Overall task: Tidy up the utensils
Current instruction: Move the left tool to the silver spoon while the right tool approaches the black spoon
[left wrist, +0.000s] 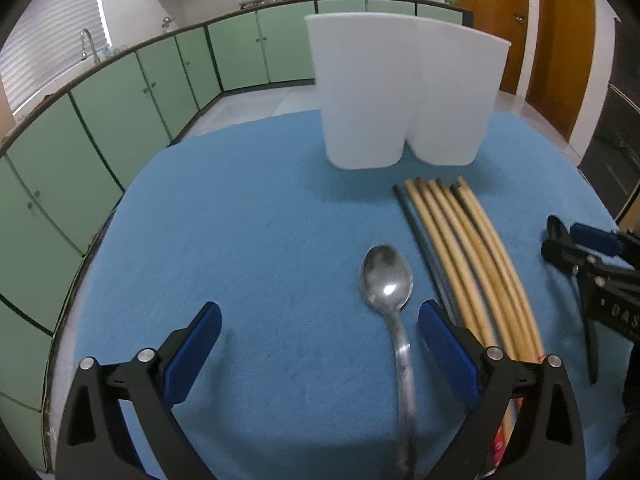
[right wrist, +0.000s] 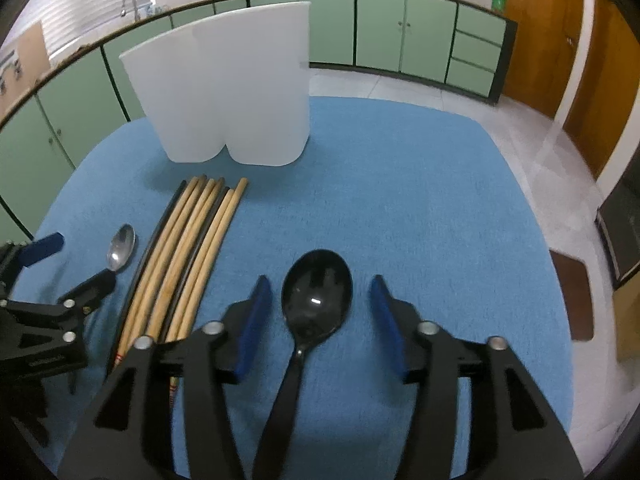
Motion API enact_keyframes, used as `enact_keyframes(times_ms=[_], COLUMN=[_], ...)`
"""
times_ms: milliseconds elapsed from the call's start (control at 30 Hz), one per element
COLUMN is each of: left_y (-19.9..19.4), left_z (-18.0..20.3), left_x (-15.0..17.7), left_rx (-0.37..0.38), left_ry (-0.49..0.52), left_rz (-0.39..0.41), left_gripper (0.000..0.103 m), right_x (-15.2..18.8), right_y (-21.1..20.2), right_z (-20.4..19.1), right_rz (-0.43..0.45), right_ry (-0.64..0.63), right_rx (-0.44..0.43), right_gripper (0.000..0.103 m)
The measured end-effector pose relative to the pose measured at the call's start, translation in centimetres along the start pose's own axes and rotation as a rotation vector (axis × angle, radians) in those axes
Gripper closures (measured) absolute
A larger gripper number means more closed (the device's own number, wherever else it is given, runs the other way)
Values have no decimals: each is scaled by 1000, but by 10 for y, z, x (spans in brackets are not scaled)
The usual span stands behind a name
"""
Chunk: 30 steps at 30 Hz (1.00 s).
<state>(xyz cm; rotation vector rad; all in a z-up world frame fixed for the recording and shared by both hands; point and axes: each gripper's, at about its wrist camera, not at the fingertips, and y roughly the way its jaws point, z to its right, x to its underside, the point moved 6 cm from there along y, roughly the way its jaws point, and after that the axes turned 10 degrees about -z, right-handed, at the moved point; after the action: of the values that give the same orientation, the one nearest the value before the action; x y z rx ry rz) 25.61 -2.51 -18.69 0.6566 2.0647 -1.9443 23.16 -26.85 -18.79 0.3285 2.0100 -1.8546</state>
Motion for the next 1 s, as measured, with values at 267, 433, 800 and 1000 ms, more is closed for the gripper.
enact_keyframes(times_ms=[267, 433, 800, 1000], left_y=[11, 17, 11, 21], left_z=[-3, 1, 5, 3], left_x=[-24, -25, -20, -21], left_rx=[-21, -18, -6, -12], left_ry=[-4, -1, -19, -30], left_rz=[-19, -41, -37, -66], left_gripper=[6, 6, 6, 6], right_x=[-6, -8, -9, -11], right_y=[4, 8, 4, 7], right_z=[-3, -2, -2, -3], right_rz=[-28, -43, -55, -66], right_ry=[13, 15, 9, 15], right_rx=[6, 15, 18, 11], right_gripper=[50, 50, 50, 50])
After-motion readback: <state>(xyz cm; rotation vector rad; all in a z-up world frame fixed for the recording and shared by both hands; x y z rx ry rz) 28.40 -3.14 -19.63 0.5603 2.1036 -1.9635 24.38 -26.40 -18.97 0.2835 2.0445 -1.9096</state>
